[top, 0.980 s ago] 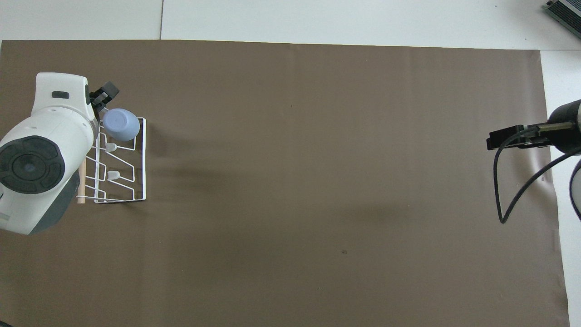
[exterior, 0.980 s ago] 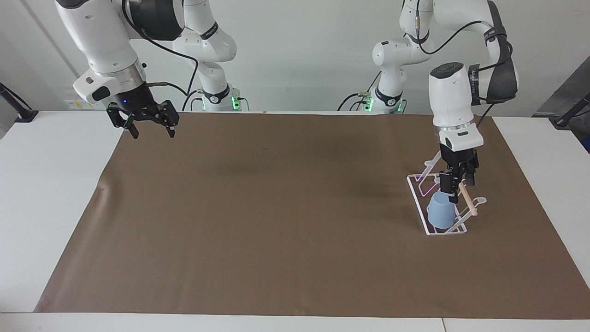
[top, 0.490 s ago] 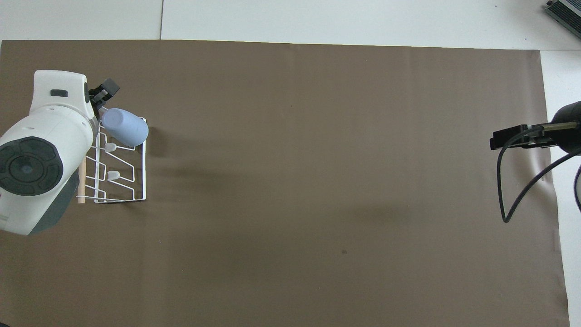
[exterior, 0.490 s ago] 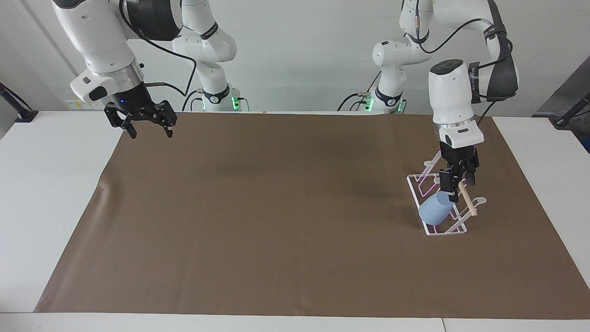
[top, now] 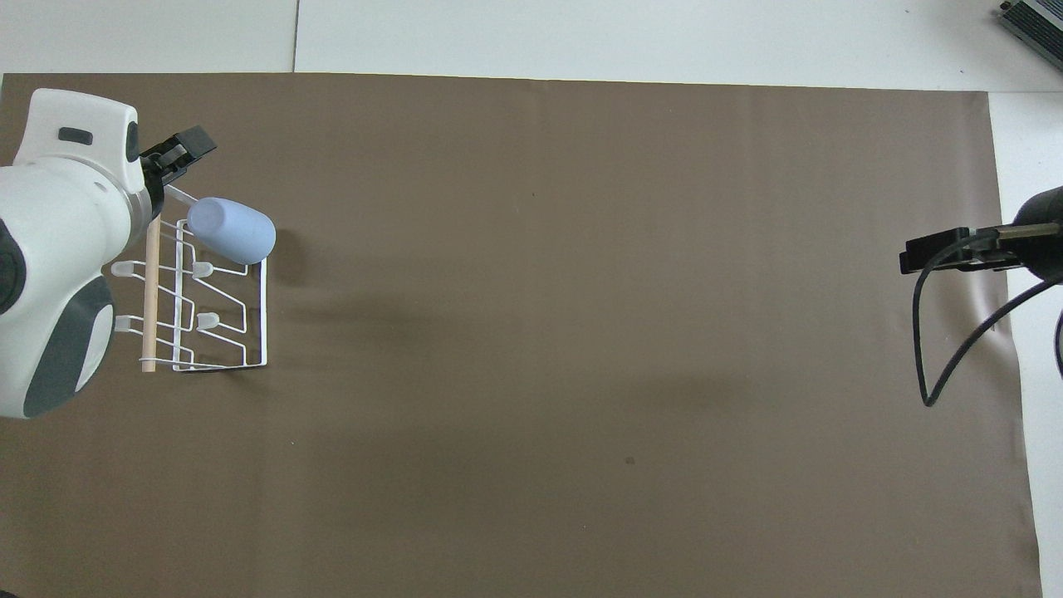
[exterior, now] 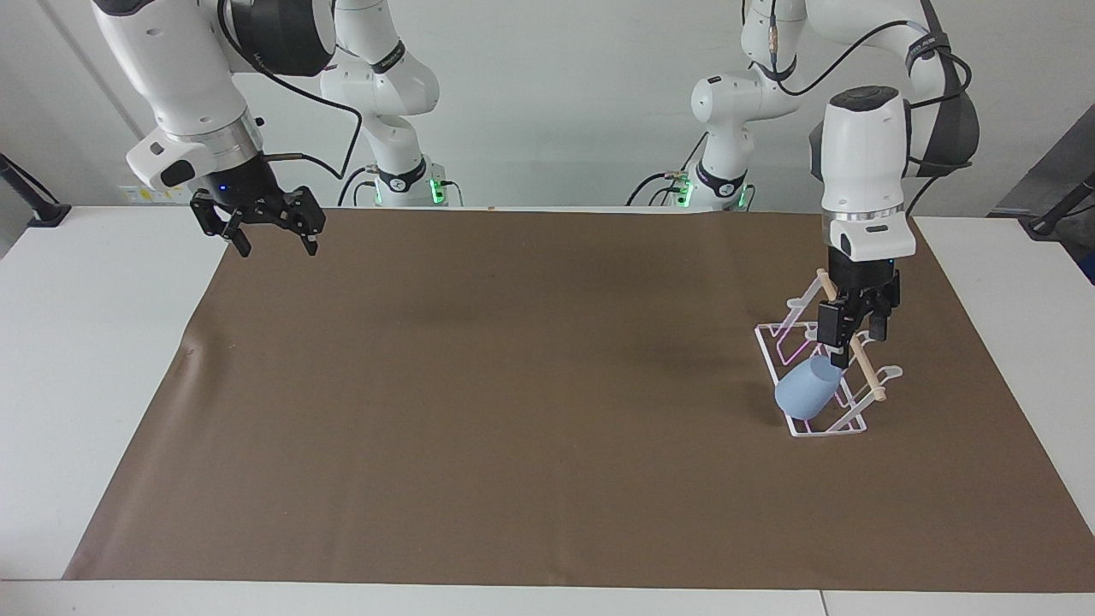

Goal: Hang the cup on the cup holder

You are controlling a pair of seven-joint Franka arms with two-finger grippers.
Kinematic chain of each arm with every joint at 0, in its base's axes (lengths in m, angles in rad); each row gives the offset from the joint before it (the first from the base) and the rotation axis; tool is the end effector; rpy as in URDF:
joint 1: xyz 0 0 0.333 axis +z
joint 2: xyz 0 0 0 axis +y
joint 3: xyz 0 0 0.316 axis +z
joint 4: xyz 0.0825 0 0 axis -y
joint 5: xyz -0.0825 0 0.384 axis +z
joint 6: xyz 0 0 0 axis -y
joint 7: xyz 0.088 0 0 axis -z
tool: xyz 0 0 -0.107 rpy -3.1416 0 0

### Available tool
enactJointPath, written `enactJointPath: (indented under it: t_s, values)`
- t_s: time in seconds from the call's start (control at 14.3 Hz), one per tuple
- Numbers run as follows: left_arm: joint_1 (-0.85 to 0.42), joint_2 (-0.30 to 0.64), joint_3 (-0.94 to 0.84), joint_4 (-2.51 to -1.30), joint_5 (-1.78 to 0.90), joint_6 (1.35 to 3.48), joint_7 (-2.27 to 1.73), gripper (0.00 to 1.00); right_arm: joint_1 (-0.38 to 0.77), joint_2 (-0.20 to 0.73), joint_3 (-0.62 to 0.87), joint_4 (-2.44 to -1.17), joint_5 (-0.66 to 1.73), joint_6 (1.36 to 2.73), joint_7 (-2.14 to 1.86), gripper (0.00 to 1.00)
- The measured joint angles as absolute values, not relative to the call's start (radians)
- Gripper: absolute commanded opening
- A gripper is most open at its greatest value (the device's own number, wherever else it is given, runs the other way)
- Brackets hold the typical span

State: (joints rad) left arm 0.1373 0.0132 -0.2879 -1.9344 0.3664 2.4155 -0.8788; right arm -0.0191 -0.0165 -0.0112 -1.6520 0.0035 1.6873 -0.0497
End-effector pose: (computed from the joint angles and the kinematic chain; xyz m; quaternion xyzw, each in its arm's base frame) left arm 0.5945 -0.0876 0.5281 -0.9310 -0.2435 -0.2714 0.0159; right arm 0.5590 -0.0167 0.6055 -0.9996 -0.0095 -0.0259 0.0008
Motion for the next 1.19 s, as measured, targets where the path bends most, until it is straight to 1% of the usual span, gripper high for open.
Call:
enactJointPath:
  t_s: [0.35, 0.77, 1.05, 1.19]
  values:
    - [0.139, -0.011, -0.286, -1.798, 0.162, 2.099, -0.516, 1.00, -0.019, -0.017, -0.011, -1.652, 0.003, 1.687, -0.050, 1.00]
    - [0.139, -0.044, -0.281, -1.670, 0.122, 1.701, -0.182, 1.00, -0.019, -0.017, -0.011, -1.652, 0.003, 1.687, -0.050, 1.00]
    - [0.140, -0.062, -0.267, -1.647, 0.107, 1.566, -0.089, 1.00, -0.019, -0.017, -0.011, -1.652, 0.003, 1.687, -0.050, 1.00]
    - [0.140, -0.073, -0.267, -1.640, 0.087, 1.539, -0.087, 1.00, -0.019, -0.017, -0.011, -1.652, 0.003, 1.687, -0.050, 1.00]
